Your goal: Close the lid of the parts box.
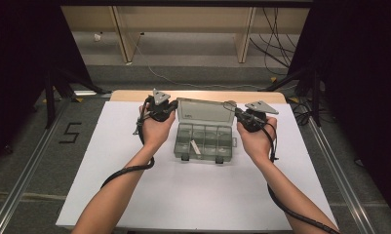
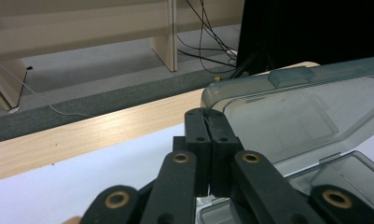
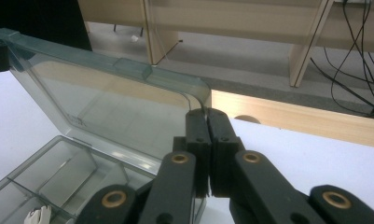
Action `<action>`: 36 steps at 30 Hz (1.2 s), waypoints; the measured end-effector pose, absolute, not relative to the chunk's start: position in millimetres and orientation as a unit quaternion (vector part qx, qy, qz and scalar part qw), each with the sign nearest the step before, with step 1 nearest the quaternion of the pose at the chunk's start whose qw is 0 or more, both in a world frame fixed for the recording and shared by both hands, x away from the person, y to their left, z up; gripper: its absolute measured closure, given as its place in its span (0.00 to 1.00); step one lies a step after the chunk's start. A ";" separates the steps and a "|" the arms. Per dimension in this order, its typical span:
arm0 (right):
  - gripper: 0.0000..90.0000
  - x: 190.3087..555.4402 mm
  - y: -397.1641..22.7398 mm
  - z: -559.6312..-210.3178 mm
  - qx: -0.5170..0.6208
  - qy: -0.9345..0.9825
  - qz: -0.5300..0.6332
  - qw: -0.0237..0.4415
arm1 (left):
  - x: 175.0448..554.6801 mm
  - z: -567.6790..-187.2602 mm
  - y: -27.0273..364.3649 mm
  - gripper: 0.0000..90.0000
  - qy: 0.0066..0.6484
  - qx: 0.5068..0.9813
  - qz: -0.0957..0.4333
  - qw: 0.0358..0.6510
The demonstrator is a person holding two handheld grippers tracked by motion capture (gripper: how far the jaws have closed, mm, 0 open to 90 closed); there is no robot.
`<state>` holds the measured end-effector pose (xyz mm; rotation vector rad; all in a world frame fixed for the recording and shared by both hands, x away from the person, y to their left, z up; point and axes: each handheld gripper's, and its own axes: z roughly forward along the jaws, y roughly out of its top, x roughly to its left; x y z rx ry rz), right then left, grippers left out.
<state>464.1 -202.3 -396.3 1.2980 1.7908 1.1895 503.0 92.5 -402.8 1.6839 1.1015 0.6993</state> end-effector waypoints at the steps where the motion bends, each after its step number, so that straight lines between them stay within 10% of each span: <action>1: 0.99 463.7 -202.0 -396.0 0.495 0.677 0.448 0.309 | 502.6 -403.1 92.6 0.98 0.452 0.692 0.287 0.484; 36: 1.00 438.6 -205.4 -403.0 0.475 0.702 0.442 0.295 | 482.0 -411.6 97.0 0.96 0.419 0.701 0.305 0.490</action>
